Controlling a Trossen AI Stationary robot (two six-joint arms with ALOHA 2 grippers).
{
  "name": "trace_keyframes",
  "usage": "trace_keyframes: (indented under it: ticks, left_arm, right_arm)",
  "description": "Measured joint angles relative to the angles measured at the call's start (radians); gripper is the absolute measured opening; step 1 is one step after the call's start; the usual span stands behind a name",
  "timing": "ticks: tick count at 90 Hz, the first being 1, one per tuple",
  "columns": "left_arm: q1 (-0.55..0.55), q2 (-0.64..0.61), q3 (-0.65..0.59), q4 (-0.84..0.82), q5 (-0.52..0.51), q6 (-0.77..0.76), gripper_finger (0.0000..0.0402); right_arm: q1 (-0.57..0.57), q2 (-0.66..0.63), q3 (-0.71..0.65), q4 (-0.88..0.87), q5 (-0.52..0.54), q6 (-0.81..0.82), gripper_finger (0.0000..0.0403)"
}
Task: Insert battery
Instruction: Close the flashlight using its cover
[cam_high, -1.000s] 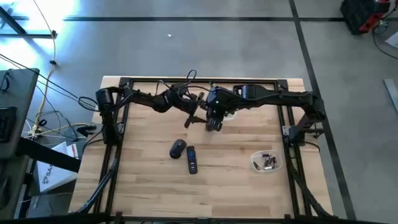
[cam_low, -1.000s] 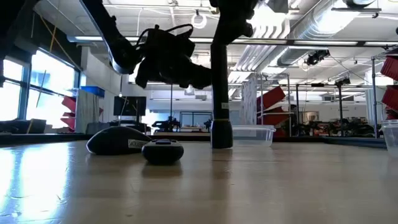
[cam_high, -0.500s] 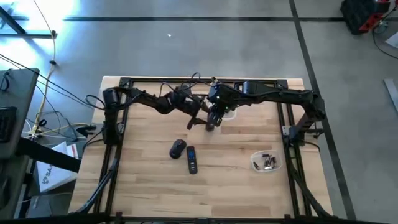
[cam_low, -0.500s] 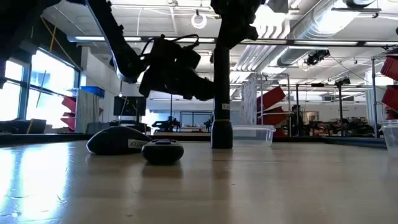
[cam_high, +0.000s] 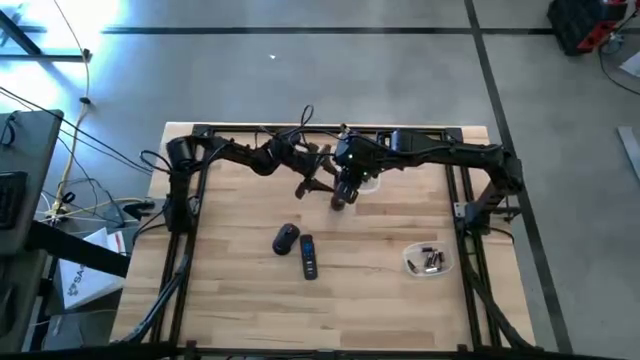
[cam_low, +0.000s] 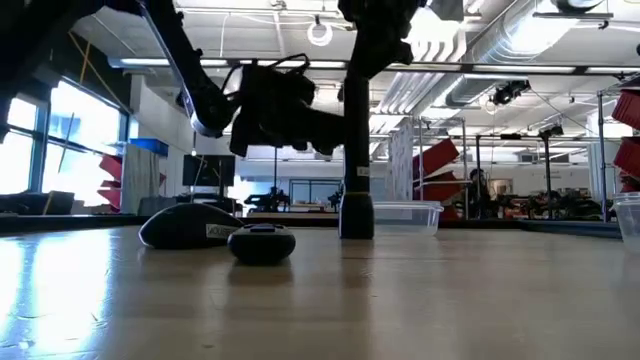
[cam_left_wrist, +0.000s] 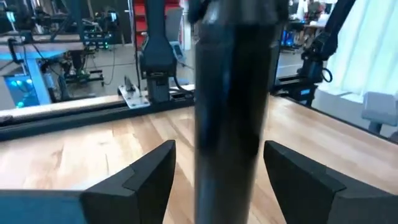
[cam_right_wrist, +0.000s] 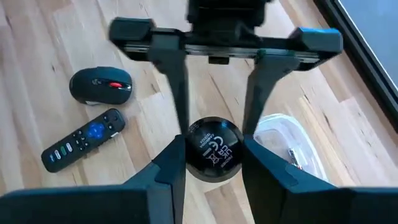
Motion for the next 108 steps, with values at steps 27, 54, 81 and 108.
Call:
trace_keyframes:
  ticks: [27,54,81,108]
  left_arm:
    - [-0.027,0.048,0.041,-0.008,0.006,0.011,0.0204]
    - [-0.007,0.045,0.041,-0.019,0.017,-0.007,0.0126]
    - [-0.055,0.042,0.041,-0.016,-0.185,-0.072,0.0126]
    - [-0.094,0.037,0.041,-0.02,-0.362,-0.103,0.0126]
  right_arm:
    - [0.0,0.0,0.0,0.0,0.0,-0.007,0.0099]
    - [0.0,0.0,0.0,-0.004,-0.007,-0.023,0.0099]
    - [0.0,-0.004,0.0,-0.05,0.067,0.043,0.0099]
    - [0.003,-0.005,0.0,-0.08,0.145,0.154,0.0099]
